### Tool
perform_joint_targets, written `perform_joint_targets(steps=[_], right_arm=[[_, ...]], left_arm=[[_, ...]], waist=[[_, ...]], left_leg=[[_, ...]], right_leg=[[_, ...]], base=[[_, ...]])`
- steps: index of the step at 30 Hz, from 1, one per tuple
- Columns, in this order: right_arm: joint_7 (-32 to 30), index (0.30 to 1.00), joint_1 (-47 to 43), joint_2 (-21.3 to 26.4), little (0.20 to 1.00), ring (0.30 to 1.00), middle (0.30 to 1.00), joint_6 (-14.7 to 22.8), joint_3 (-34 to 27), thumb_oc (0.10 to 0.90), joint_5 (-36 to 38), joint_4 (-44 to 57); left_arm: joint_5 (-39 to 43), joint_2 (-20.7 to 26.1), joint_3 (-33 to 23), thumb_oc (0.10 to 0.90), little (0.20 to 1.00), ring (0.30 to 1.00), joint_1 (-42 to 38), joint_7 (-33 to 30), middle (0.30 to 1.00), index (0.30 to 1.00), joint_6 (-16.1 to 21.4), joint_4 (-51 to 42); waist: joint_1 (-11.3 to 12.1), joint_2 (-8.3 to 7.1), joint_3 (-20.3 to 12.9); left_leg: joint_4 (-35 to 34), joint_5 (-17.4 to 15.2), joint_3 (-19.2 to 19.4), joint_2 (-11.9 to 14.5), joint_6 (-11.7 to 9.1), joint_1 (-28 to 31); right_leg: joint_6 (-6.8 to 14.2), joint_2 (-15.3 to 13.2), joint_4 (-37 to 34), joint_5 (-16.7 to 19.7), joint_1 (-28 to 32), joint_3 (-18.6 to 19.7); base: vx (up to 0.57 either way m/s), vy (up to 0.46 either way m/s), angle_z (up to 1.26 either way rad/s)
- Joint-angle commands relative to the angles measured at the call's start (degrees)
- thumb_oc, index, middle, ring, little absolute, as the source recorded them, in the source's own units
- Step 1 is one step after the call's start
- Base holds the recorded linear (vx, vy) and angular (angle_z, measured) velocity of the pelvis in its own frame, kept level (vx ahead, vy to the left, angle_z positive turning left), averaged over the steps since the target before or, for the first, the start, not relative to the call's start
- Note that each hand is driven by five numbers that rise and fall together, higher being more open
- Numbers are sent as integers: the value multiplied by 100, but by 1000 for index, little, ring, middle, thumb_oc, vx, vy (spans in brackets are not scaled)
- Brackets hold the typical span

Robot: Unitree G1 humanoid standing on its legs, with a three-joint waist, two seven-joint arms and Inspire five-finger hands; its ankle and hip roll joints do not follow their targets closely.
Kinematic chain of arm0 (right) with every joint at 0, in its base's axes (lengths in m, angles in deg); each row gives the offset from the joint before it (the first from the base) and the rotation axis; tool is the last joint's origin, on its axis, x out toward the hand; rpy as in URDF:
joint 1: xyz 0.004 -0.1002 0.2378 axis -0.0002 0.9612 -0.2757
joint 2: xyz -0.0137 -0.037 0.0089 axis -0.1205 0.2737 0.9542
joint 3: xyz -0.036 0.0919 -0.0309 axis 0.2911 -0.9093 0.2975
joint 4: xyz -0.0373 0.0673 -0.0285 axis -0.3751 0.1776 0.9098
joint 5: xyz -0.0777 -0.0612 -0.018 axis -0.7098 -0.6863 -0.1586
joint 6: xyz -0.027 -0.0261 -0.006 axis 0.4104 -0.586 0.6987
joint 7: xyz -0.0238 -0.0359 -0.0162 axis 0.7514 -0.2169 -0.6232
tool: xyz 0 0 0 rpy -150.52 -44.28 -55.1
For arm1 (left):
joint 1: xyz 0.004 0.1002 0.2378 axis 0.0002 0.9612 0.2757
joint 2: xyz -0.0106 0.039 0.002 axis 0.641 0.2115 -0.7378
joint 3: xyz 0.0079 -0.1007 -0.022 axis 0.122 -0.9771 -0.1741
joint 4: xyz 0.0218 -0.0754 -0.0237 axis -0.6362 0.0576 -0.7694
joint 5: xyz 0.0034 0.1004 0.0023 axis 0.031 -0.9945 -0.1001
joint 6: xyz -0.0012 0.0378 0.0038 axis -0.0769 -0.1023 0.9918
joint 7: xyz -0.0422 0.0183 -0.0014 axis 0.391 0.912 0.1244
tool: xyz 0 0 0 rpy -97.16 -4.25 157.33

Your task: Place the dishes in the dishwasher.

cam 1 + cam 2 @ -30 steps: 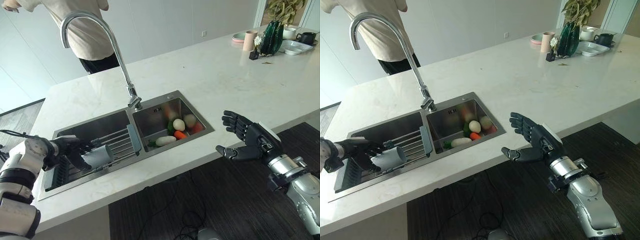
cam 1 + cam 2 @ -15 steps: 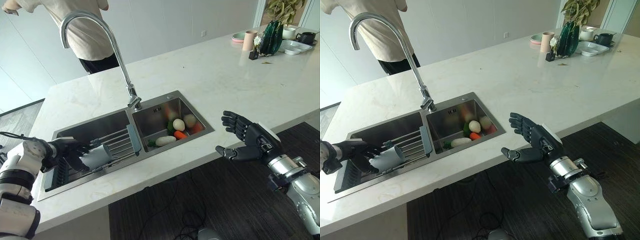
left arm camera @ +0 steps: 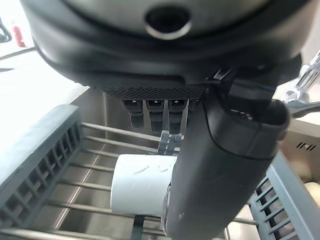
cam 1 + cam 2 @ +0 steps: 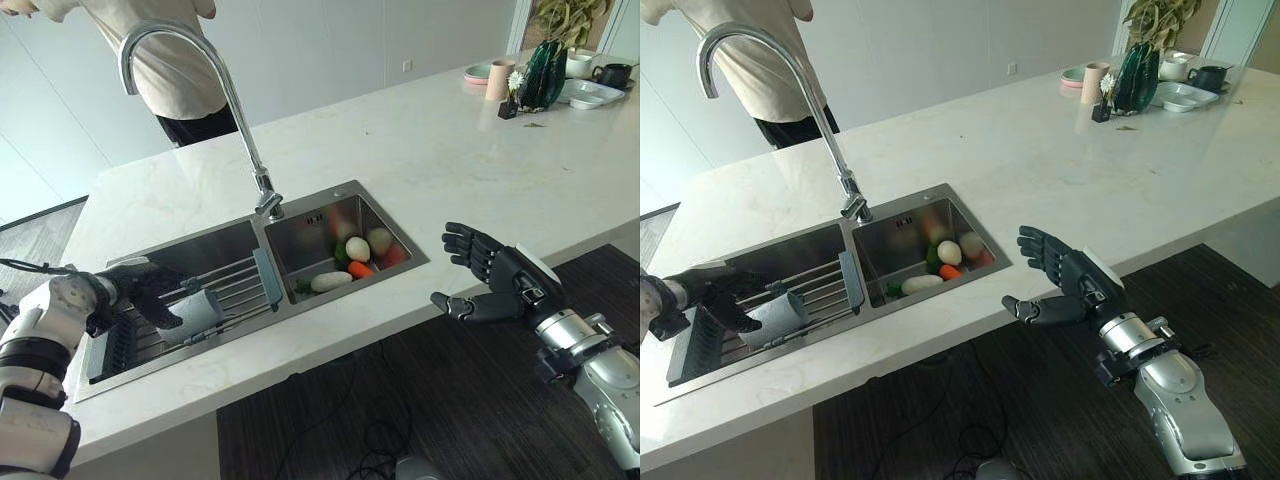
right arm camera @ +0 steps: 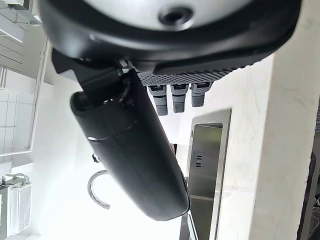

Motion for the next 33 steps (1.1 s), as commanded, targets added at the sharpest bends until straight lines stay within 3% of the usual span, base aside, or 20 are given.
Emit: perform_joint_targets(steps=[1, 16, 33], right_arm=[[-32, 900, -489, 3, 900, 900, 900, 697, -452, 800, 40, 364], [42, 900, -443, 24, 900, 900, 900, 618, -475, 800, -30, 392], [151, 900, -393, 130, 900, 900, 900, 587, -589, 800, -67, 416]], left_arm=[[99, 235, -708, 800, 900, 900, -342, -536, 900, 900, 249, -202], [-35, 150, -628, 800, 900, 900, -207, -21, 900, 900, 71, 47], [-68, 7, -724, 800, 900, 900, -12, -88, 900, 900, -17, 199]], waist=[[-21, -48, -195], [-90, -37, -164], [-125, -94, -131]], left_leg=[[867, -1116, -103, -6, 96, -218], [867, -1120, -94, -7, 111, -196], [867, -1127, -46, -4, 125, -197]], right_leg=[[549, -239, -526, 28, 539, -176], [551, -222, -526, 35, 544, -97], [547, -202, -526, 34, 516, -73]], base=[[0, 0, 0], [16, 6, -1], [0, 11, -3]])
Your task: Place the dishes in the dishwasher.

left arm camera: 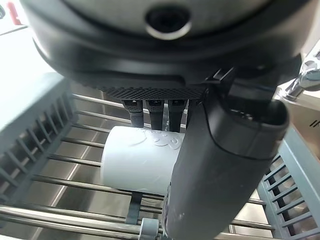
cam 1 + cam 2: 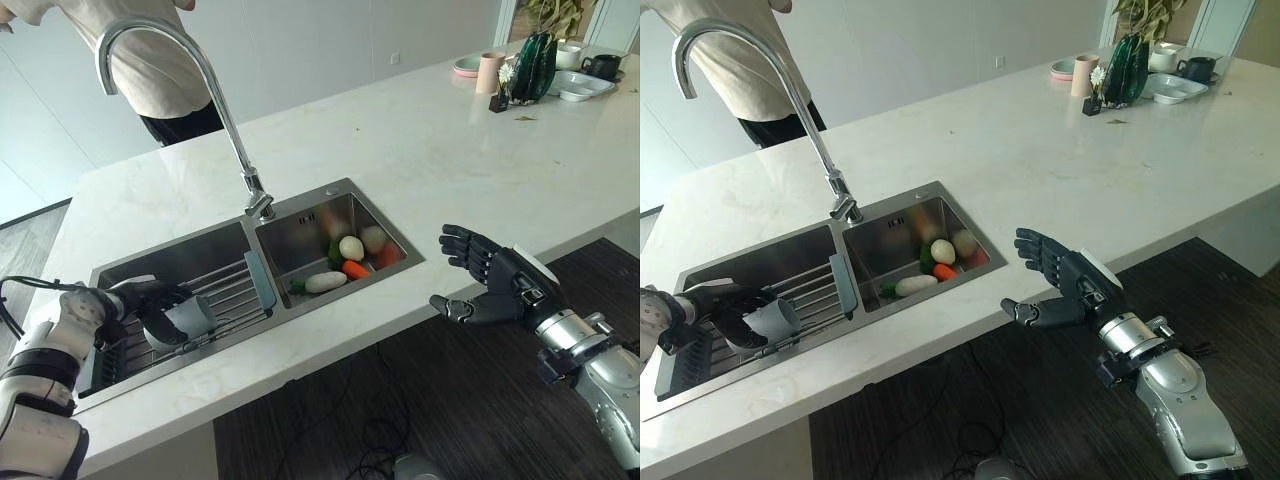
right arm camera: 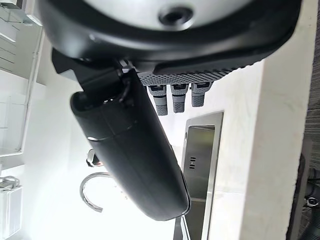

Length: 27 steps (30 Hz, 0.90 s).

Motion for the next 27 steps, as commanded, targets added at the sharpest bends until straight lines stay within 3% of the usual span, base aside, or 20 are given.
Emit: perform_joint_targets(steps=[1, 27], right_arm=[[3, 900, -394, 47, 900, 900, 900, 578, -587, 800, -57, 430], [-48, 900, -408, 100, 900, 900, 900, 517, -538, 800, -123, 467]], left_arm=[[-53, 221, -654, 800, 900, 900, -262, -251, 900, 900, 44, -17], [-181, 134, -755, 800, 900, 900, -30, -43, 900, 900, -225, 399]], waist=[[14, -120, -303], [75, -159, -256]], left_leg=[[1055, -1128, -189, 21, 123, -359], [1055, -1121, -234, 19, 98, -376]], right_leg=[[544, -240, -478, 37, 484, -159], [567, -292, -478, 40, 481, -241]], base=[[-5, 24, -4], [0, 0, 0]])
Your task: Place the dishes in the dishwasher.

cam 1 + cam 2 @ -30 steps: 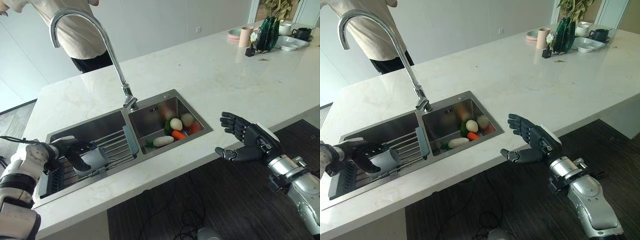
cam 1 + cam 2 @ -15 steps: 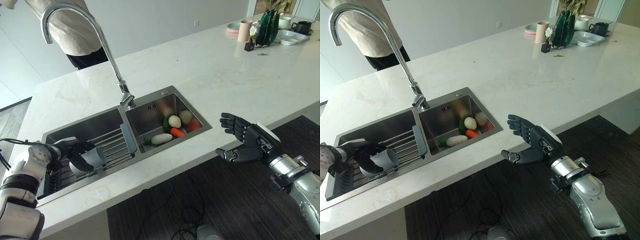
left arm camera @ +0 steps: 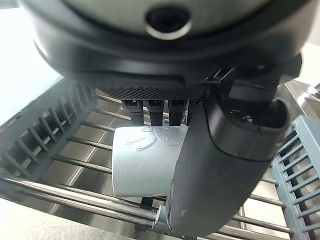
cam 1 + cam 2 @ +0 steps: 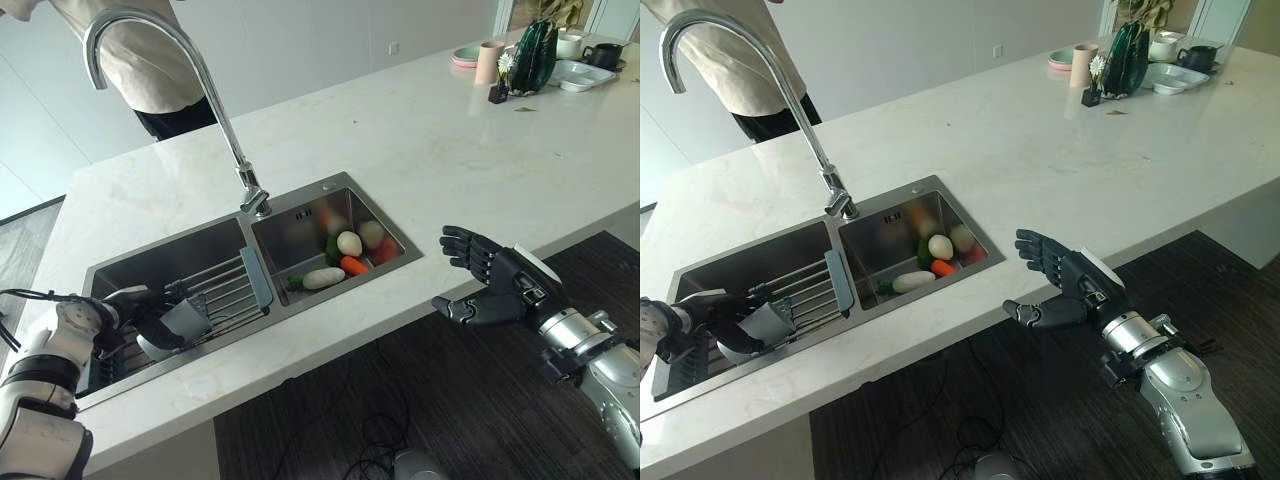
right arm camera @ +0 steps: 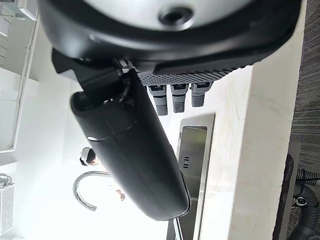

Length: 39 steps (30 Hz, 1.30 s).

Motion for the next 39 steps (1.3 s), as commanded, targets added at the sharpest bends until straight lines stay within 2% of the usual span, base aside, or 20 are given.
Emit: perform_joint_targets(steps=[1, 8, 14, 15, 16, 17, 18, 23, 29, 39], right_arm=[[-105, 900, -415, -18, 900, 900, 900, 505, -528, 800, -118, 483], [-130, 900, -437, -3, 900, 900, 900, 481, -504, 800, -137, 503], [-138, 900, -455, -14, 900, 900, 900, 453, -475, 800, -185, 535], [-143, 900, -462, -14, 900, 900, 900, 447, -463, 800, -192, 542], [-146, 900, -481, -8, 900, 900, 900, 437, -451, 800, -194, 543], [-140, 900, -480, -5, 900, 900, 900, 445, -447, 800, -196, 541], [-152, 900, -484, -4, 900, 900, 900, 442, -430, 800, -203, 548], [-164, 900, -479, -10, 900, 900, 900, 415, -413, 800, -218, 573], [-128, 900, -412, -61, 900, 900, 900, 488, -432, 800, -210, 562], [-126, 900, -328, -137, 900, 900, 900, 526, -503, 800, -195, 468]], left_arm=[[-129, 278, -485, 800, 900, 900, -148, -64, 900, 900, 12, 44], [-235, 297, -516, 800, 900, 900, -124, 21, 900, 900, -72, 77], [-310, 170, -537, 800, 900, 900, -11, 249, 900, 900, -324, 222], [-349, 144, -536, 624, 636, 636, 4, 287, 636, 636, -333, 267], [-407, 105, -523, 557, 535, 535, 26, 315, 535, 535, -337, 312], [-450, 82, -512, 447, 371, 371, 51, 304, 371, 371, -322, 328], [-457, 58, -498, 400, 300, 300, 75, 297, 300, 300, -304, 356], [-542, 7, -514, 400, 300, 300, 128, 186, 300, 300, -230, 407], [-352, 38, -602, 400, 300, 300, 131, -235, 300, 300, -121, 232], [888, 276, -1090, 400, 300, 300, 111, -1135, 300, 300, 151, -690]], waist=[[77, -169, -290], [112, -169, -285], [128, -177, -280], [128, -179, -284], [128, -183, -284], [126, -183, -281], [125, -185, -281], [125, -209, -283], [129, -236, -290], [243, -248, -282]], left_leg=[[1055, -1116, -246, 8, 98, -397], [1055, -1109, -268, 9, 93, -410], [1055, -1113, -299, -5, 98, -414], [1055, -1115, -299, -6, 99, -411], [1055, -1115, -299, -7, 98, -409], [1055, -1115, -300, -8, 98, -407], [1055, -1117, -299, -9, 97, -405], [1055, -1124, -295, -9, 101, -405], [1055, -1125, -274, 1, 98, -397], [1055, -1115, -352, -15, 84, -411]], right_leg=[[566, -307, -498, 39, 479, -248], [570, -332, -498, 32, 492, -283], [564, -335, -498, 23, 505, -297], [564, -335, -498, 21, 509, -296], [563, -335, -498, 22, 510, -297], [563, -334, -498, 22, 511, -294], [563, -336, -498, 23, 514, -295], [567, -333, -498, 22, 512, -285], [573, -345, -498, 32, 510, -298], [574, -386, -498, 30, 544, -359]], base=[[0, 0, 0], [0, 0, 0], [0, 0, 0], [0, 0, 0], [0, 0, 0], [0, 0, 0], [0, 0, 0], [0, 0, 0], [0, 0, 0], [4, -12, 2]])
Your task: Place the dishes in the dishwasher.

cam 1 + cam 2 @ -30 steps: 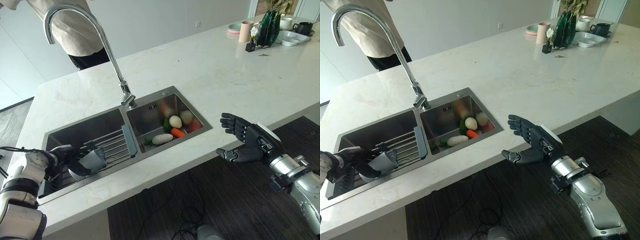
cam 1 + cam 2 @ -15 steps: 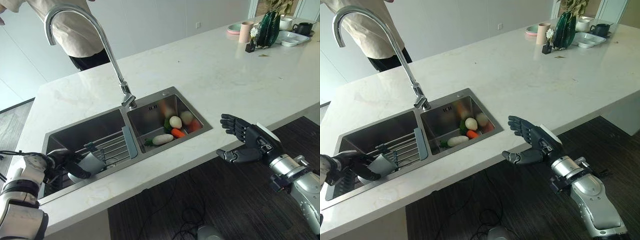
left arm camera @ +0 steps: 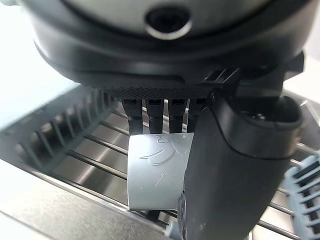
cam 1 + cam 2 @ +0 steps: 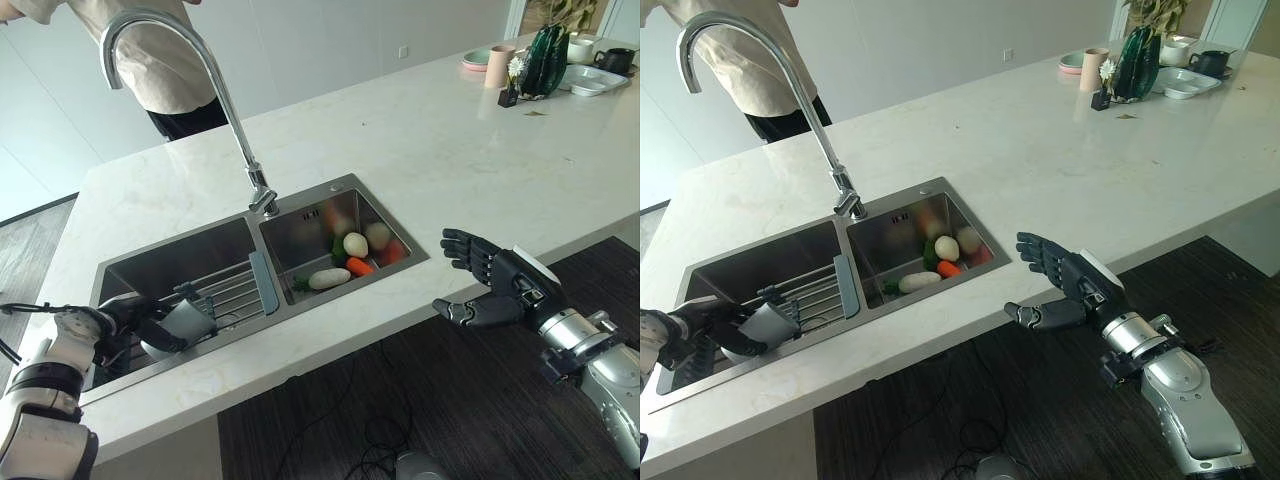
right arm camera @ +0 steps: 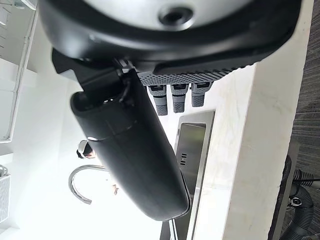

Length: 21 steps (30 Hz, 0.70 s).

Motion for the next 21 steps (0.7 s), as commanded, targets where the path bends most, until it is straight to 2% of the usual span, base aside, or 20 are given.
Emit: perform_joint_targets(steps=[1, 6, 13, 18, 21], right_arm=[[-99, 900, -337, -153, 900, 900, 900, 593, -516, 800, 22, 457], [-79, 900, -265, -215, 900, 900, 900, 595, -616, 800, 32, 438], [-96, 900, -157, -417, 900, 900, 900, 558, -714, 800, -33, 494], [-150, 900, -112, -662, 900, 900, 900, 540, -733, 800, -157, 566], [-226, 900, -108, -832, 900, 900, 900, 526, -718, 800, -207, 643]], left_arm=[[749, 465, -776, 400, 300, 300, -188, -739, 300, 300, 342, -513], [1436, 546, -1267, 400, 300, 300, 29, -1213, 300, 300, 662, -1075], [1797, 499, -2101, 400, 300, 300, 539, -2151, 300, 300, 1246, -2214], [2064, 224, -2764, 400, 300, 300, 999, -3141, 300, 300, 1595, -3365], [2314, -80, -3114, 400, 300, 300, 1273, -3487, 300, 300, 1790, -4075]], waist=[[98, -244, -280], [190, -252, -278], [364, -302, -286], [515, -367, -306], [620, -412, -333]], left_leg=[[1031, -1121, -240, -27, 93, -408], [1031, -1110, -313, -45, 82, -436], [1031, -1092, -445, -64, 56, -491], [1031, -1071, -562, -70, 26, -540], [1031, -1015, -644, -74, 14, -608]], right_leg=[[572, -344, -500, 36, 466, -240], [568, -384, -500, 34, 476, -292], [545, -438, -500, -1, 511, -385], [522, -505, -500, -40, 552, -500], [484, -527, -500, -30, 537, -553]], base=[[5, -10, 8], [9, -20, 5], [7, -29, 10], [1, -48, 13], [-5, -62, 18]])
